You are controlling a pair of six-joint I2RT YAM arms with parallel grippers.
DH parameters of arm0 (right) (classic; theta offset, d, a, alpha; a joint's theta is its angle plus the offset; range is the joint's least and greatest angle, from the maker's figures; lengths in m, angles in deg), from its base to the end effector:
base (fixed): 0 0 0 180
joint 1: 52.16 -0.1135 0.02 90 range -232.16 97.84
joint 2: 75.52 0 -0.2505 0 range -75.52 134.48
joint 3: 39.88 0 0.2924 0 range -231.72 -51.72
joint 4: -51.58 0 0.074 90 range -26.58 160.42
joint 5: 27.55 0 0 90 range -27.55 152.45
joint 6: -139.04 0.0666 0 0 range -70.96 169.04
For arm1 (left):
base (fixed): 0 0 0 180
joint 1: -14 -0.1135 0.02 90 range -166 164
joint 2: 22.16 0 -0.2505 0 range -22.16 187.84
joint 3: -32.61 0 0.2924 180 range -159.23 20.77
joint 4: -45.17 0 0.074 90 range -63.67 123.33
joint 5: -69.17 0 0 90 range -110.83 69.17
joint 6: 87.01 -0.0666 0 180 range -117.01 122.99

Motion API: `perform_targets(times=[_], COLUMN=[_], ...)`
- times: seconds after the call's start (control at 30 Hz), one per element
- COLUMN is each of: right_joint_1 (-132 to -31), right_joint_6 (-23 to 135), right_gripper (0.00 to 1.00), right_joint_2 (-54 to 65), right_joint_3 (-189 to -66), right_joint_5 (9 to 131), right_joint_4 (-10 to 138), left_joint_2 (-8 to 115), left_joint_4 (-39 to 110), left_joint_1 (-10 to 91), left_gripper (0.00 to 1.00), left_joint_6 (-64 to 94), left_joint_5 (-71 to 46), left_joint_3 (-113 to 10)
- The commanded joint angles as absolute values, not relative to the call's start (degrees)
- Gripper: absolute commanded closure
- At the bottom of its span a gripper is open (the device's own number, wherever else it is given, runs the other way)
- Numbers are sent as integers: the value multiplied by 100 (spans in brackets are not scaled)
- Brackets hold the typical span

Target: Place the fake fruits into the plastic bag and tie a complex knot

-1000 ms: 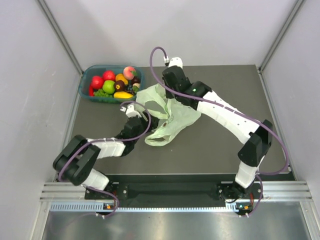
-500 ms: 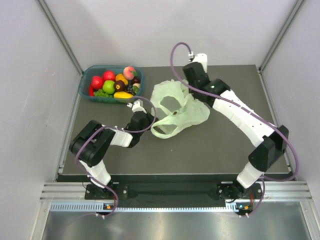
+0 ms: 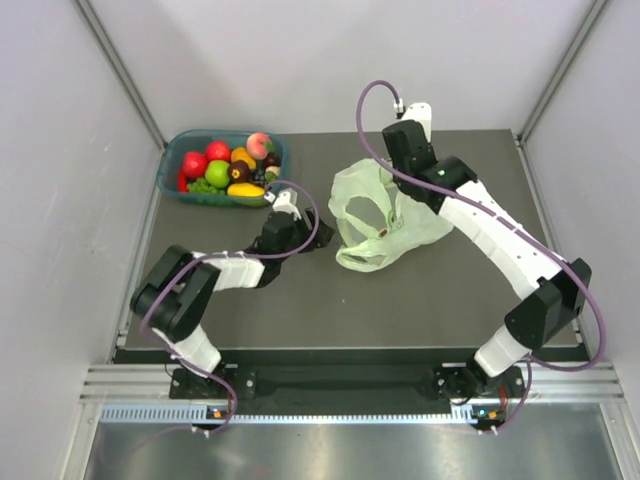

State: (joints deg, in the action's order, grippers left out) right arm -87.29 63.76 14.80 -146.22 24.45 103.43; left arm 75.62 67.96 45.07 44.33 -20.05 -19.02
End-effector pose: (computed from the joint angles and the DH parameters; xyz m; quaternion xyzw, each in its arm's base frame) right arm 0.3548 0.1995 0.3707 -0.0033 0.8548 -0.0814 0.5126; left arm 0.3298 -0.1998 0.0951 -0.0711 0.8326 -0.3290 0.4399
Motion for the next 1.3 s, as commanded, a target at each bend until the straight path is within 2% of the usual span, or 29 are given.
perform_targets(times=[0.0,0.2,0.37,0.5,0.7,1.13,1.2,1.27], right_joint_1=[-8775,-8802,-8819,-8854,-8881,-8925,-8925,-8925], right_joint_6=[6267,6266,6258,6284,6266,6337,6363,6398], right_gripper=[100,100,100,100,100,100,100,100], right_joint_2=[1685,1931,2046,2072,2125,2160,2134,2099], right_joint_3=[-14778,-14840,-14902,-14902,-14884,-14893,-14884,-14832], right_joint_5=[2518,2624,2720,2721,2694,2712,2712,2747], right_joint_4=[10289,10218,10183,10157,10113,9981,9963,9920], left_joint_2=[6611,5486,5184,5684,6133,7100,7354,7626], left_joint_4=[6427,5953,5698,5276,5415,5723,5723,5706], left_joint_1=[4529,4739,4933,4933,5003,5381,5451,5452], left_gripper=[26,26,24,24,21,18,18,23], left_joint_6=[4035,3606,2981,2769,2927,3120,3164,3252], left_joint_5=[-1837,-1871,-1565,-1257,-835,-702,-790,-992], left_joint_3=[-2037,-1667,-1772,-2413,-2897,-3749,-3908,-4065])
